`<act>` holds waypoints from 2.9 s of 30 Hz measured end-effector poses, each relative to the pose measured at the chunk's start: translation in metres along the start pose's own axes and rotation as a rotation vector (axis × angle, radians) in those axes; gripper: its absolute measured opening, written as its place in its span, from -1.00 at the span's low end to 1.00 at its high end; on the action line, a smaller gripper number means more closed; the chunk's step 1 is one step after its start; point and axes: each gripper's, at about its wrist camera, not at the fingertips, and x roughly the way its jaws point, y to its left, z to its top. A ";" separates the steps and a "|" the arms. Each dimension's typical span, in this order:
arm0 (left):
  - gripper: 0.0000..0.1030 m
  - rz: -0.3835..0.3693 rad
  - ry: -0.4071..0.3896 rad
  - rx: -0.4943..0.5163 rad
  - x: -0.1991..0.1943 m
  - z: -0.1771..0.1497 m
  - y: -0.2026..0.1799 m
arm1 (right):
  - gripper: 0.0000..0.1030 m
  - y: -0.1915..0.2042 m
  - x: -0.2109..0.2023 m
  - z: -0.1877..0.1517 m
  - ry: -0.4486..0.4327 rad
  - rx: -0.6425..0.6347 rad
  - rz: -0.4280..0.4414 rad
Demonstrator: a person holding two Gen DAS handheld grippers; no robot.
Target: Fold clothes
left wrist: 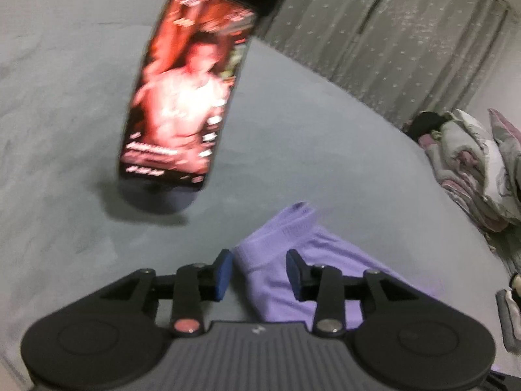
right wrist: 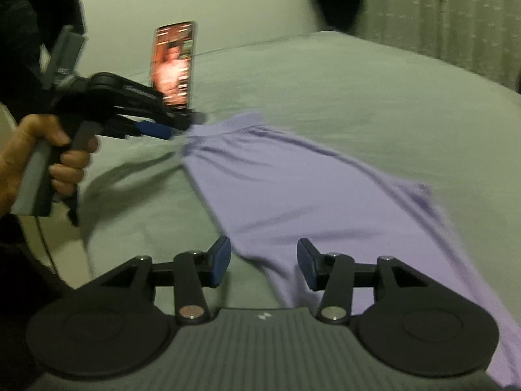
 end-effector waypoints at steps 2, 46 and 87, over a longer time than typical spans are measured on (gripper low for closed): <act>-0.20 -0.026 0.006 0.029 0.002 -0.001 -0.013 | -0.03 -0.014 -0.011 -0.006 -0.002 0.025 -0.054; -0.40 -0.774 0.306 0.864 0.018 -0.196 -0.278 | -1.00 -0.175 -0.200 -0.116 -0.174 0.514 -0.616; -0.21 -1.039 0.514 0.954 0.004 -0.179 -0.279 | -0.02 -0.182 -0.275 -0.189 0.066 0.446 -0.546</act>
